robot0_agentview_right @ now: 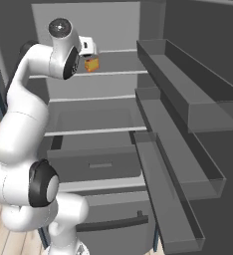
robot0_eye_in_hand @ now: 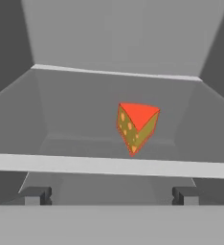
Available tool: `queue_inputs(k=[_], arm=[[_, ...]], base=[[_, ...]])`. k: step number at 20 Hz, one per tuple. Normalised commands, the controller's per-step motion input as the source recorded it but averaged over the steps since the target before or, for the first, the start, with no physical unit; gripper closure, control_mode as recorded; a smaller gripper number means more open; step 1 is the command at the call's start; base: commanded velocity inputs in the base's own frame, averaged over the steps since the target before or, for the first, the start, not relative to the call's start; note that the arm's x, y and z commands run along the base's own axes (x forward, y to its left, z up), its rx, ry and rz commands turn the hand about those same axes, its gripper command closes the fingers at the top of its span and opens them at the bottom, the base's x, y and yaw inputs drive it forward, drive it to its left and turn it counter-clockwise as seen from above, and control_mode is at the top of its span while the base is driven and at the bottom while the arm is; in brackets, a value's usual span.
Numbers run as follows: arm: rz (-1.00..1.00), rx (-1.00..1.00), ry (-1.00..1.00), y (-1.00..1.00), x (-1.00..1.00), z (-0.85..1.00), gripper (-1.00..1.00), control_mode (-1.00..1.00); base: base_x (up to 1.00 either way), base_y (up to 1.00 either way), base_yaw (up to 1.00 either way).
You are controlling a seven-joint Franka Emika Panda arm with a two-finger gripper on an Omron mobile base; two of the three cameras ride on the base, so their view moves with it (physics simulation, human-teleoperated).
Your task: Retrieve the sausage and cheese from the fridge and place them on the cutting board on the counter.
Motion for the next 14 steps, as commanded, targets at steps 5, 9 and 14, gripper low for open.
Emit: queue_inputs(k=[5, 9, 14], arm=[[0.00, 0.00, 0.00, 0.00, 0.23, 0.00, -1.00, -1.00], [0.00, 0.00, 0.00, 0.00, 0.12, 0.00, -1.00, -1.00], [0.00, 0.00, 0.00, 0.00, 0.12, 0.00, -1.00, -1.00]], base=[[0.00, 0.00, 0.00], [0.00, 0.00, 0.00], [0.00, 0.00, 0.00]])
